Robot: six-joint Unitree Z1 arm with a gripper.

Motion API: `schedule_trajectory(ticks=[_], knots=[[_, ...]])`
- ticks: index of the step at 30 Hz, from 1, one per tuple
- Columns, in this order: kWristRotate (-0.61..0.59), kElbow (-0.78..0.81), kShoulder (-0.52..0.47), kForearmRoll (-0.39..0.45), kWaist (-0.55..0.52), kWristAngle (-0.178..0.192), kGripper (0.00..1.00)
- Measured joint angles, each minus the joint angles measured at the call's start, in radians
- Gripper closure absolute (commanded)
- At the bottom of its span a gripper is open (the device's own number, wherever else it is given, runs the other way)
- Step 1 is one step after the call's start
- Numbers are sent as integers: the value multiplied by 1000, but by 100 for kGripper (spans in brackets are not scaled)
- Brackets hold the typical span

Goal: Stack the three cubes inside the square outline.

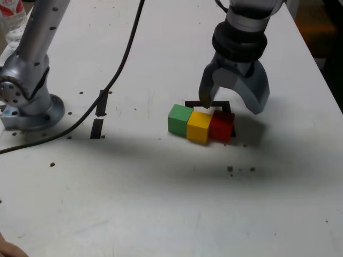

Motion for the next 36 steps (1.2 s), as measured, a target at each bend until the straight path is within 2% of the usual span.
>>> schedule_trajectory(ticks=[10,18,27,36], knots=[[0,27,6,-6,1,-39,7],[0,70,13,-50,-3,-78,7],[0,89,18,-70,-28,-103,10],[0,126,16,-83,-32,-121,18]])
